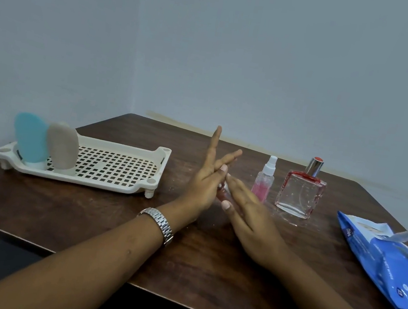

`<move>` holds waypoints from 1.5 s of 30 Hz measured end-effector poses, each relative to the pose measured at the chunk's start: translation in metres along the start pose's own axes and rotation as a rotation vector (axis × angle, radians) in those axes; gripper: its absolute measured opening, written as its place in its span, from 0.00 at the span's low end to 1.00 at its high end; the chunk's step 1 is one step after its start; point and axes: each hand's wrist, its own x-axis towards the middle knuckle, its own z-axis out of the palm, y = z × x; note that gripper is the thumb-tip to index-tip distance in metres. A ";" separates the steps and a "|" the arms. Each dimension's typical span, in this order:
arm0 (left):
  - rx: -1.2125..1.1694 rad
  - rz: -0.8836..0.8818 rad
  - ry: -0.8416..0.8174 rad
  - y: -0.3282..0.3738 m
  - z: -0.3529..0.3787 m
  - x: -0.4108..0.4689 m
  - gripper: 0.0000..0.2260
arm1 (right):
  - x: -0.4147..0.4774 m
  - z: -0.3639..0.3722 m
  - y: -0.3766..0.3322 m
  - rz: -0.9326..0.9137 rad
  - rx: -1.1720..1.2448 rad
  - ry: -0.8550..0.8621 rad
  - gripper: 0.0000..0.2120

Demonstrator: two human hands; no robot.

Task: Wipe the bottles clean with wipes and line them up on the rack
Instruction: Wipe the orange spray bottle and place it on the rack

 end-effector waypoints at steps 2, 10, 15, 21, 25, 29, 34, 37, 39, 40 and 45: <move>0.020 0.030 -0.024 -0.002 0.001 0.000 0.29 | 0.003 -0.003 0.002 -0.010 0.033 0.007 0.22; 0.059 -0.015 0.012 0.003 0.010 -0.005 0.31 | 0.003 -0.005 0.010 0.022 -0.126 0.027 0.21; -0.036 -0.078 0.006 0.007 0.013 -0.008 0.37 | 0.000 -0.011 0.013 0.114 -0.201 0.004 0.20; -0.073 -0.062 -0.062 0.007 0.013 -0.009 0.40 | -0.003 -0.009 0.018 0.229 -0.281 -0.002 0.20; -0.064 -0.055 -0.072 0.006 0.012 -0.008 0.45 | -0.004 -0.007 0.017 0.191 -0.295 0.043 0.17; -0.070 -0.095 -0.056 0.007 0.008 -0.005 0.45 | -0.008 -0.004 0.011 0.066 -0.248 0.096 0.15; -0.103 -0.153 -0.009 0.009 0.009 -0.004 0.31 | -0.010 0.001 0.004 -0.098 -0.349 0.121 0.18; -0.101 -0.174 -0.020 0.010 0.012 -0.006 0.29 | -0.010 0.000 0.004 -0.055 -0.363 0.148 0.18; -0.095 -0.175 -0.049 0.009 0.015 -0.009 0.30 | -0.010 -0.001 0.006 0.011 -0.367 0.150 0.19; -0.087 -0.165 -0.070 0.009 0.017 -0.010 0.33 | -0.010 -0.002 0.008 0.042 -0.367 0.150 0.19; -0.088 -0.190 -0.104 0.007 0.019 -0.011 0.38 | -0.007 -0.005 0.010 0.138 -0.316 0.152 0.21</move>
